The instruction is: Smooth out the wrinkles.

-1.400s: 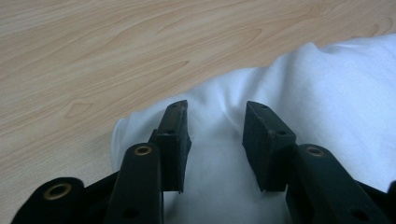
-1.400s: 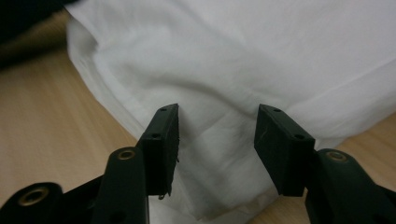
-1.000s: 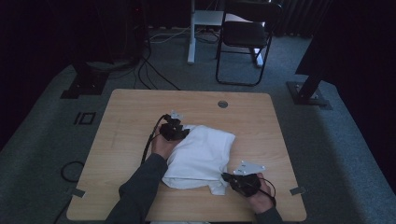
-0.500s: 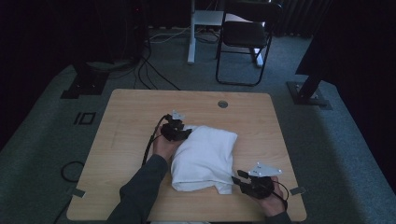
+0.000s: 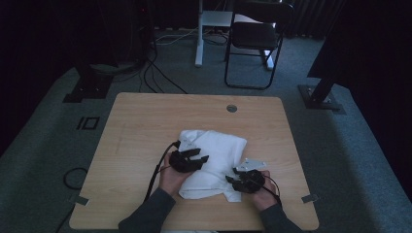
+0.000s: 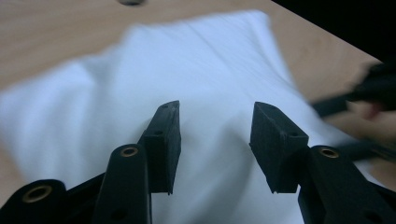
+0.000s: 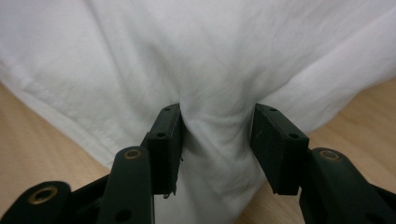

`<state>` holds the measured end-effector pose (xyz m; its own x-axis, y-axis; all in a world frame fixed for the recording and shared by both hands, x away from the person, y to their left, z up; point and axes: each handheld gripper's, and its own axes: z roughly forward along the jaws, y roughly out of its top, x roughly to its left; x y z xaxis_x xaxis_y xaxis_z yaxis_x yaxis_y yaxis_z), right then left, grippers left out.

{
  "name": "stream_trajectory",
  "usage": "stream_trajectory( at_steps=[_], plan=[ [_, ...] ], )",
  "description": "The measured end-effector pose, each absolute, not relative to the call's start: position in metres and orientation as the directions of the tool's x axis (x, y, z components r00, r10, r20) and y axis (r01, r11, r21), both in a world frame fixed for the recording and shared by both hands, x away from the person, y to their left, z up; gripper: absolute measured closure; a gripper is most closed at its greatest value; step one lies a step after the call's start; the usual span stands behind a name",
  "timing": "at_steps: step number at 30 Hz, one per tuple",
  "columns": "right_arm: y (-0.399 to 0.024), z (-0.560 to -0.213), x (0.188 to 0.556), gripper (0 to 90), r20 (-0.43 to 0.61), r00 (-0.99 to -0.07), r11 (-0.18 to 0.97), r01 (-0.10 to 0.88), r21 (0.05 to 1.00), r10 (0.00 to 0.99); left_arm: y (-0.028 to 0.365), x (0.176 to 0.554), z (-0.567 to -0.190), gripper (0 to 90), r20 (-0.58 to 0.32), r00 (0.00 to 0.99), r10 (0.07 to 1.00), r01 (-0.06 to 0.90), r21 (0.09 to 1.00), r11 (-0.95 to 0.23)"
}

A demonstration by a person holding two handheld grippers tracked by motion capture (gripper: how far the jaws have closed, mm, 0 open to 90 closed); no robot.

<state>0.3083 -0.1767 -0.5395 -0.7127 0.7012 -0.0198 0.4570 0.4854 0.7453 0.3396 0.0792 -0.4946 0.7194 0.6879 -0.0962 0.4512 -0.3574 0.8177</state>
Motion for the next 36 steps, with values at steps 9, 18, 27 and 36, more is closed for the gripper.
stream_trajectory(
  at_steps=[9, 18, 27, 36],
  plan=[
    [-0.176, -0.555, 0.318, 53.3, 0.037, -0.696, 0.466, 0.518, 0.717, 0.717, 0.075, 0.312, -0.507, 53.4, -0.136, 0.721, 0.679, 0.462, 0.825, -0.325],
    [-0.173, -0.557, 0.334, 53.6, 0.068, -0.687, 0.438, 0.533, 0.724, 0.724, 0.066, 0.322, -0.529, 56.5, -0.062, 0.707, 0.704, 0.459, 0.799, -0.39],
    [-0.151, -0.558, 0.358, 53.0, 0.068, -0.696, 0.436, 0.52, 0.735, 0.715, 0.087, 0.345, -0.529, 59.5, -0.048, 0.654, 0.755, 0.477, 0.801, -0.362],
    [-0.132, -0.557, 0.38, 46.0, 0.063, -0.692, 0.434, 0.518, 0.737, 0.719, 0.105, 0.373, -0.528, 60.9, -0.032, 0.626, 0.779, 0.484, 0.799, -0.357]
  ],
)
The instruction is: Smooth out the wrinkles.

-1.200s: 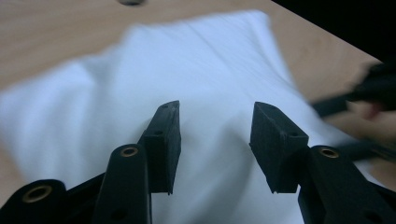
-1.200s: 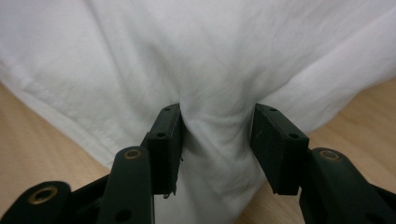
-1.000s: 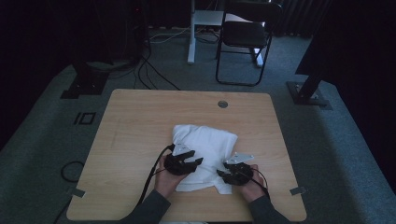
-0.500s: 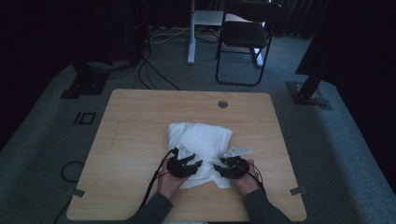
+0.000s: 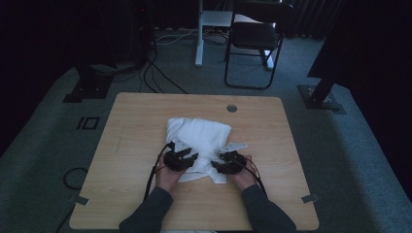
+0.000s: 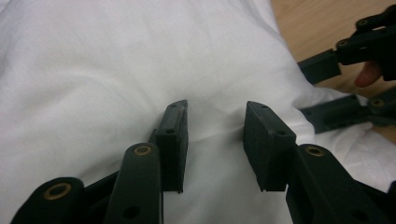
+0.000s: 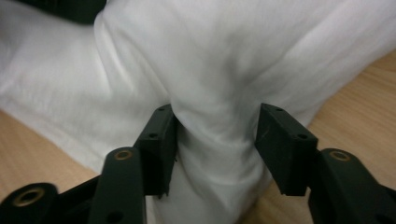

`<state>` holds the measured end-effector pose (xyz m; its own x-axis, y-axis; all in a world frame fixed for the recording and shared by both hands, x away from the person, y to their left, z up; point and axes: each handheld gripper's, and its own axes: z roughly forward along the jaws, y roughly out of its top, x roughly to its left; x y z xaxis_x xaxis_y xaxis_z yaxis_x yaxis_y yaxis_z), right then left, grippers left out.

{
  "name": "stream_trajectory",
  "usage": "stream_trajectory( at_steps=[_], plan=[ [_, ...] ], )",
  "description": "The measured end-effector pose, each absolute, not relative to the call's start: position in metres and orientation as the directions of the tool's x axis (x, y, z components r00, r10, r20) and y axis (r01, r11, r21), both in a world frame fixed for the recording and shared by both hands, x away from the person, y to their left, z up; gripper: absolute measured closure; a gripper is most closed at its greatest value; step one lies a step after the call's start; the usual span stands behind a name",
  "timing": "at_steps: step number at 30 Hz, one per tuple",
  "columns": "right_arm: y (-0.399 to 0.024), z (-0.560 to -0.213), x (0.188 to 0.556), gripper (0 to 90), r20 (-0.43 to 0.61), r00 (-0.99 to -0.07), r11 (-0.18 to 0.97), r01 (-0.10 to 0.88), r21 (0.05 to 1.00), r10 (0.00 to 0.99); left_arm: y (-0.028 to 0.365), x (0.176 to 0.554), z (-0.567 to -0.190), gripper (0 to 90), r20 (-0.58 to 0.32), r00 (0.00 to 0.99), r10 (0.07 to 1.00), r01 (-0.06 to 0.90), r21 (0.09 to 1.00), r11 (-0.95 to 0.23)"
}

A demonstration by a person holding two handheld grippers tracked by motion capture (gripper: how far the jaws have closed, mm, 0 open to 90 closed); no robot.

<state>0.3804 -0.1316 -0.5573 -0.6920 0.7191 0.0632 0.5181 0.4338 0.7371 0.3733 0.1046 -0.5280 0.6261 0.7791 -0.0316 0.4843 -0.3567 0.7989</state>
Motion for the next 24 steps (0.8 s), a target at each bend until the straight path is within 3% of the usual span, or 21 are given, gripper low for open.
stream_trajectory(
  at_steps=[4, 5, 8, 15, 24],
  plan=[
    [-0.143, -0.557, 0.378, 41.6, 0.038, -0.673, 0.439, 0.524, 0.73, 0.739, 0.106, 0.38, -0.525, 57.7, -0.065, 0.626, 0.777, 0.494, 0.804, -0.331],
    [-0.151, -0.556, 0.373, 41.0, 0.027, -0.661, 0.433, 0.522, 0.735, 0.75, 0.106, 0.377, -0.523, 52.3, -0.073, 0.627, 0.776, 0.488, 0.813, -0.318],
    [-0.16, -0.55, 0.365, 40.3, 0.011, -0.652, 0.415, 0.496, 0.762, 0.758, 0.11, 0.361, -0.511, 49.1, -0.085, 0.631, 0.771, 0.455, 0.845, -0.279],
    [-0.207, -0.538, 0.346, 38.0, 0.125, -0.606, 0.244, 0.49, 0.837, 0.786, 0.136, 0.329, -0.496, 45.3, -0.095, 0.625, 0.775, 0.42, 0.878, -0.23],
    [-0.231, -0.548, 0.348, 37.4, 0.167, -0.536, 0.176, 0.53, 0.829, 0.828, 0.161, 0.33, -0.498, 44.8, -0.113, 0.573, 0.812, 0.44, 0.878, -0.189]
  ],
)
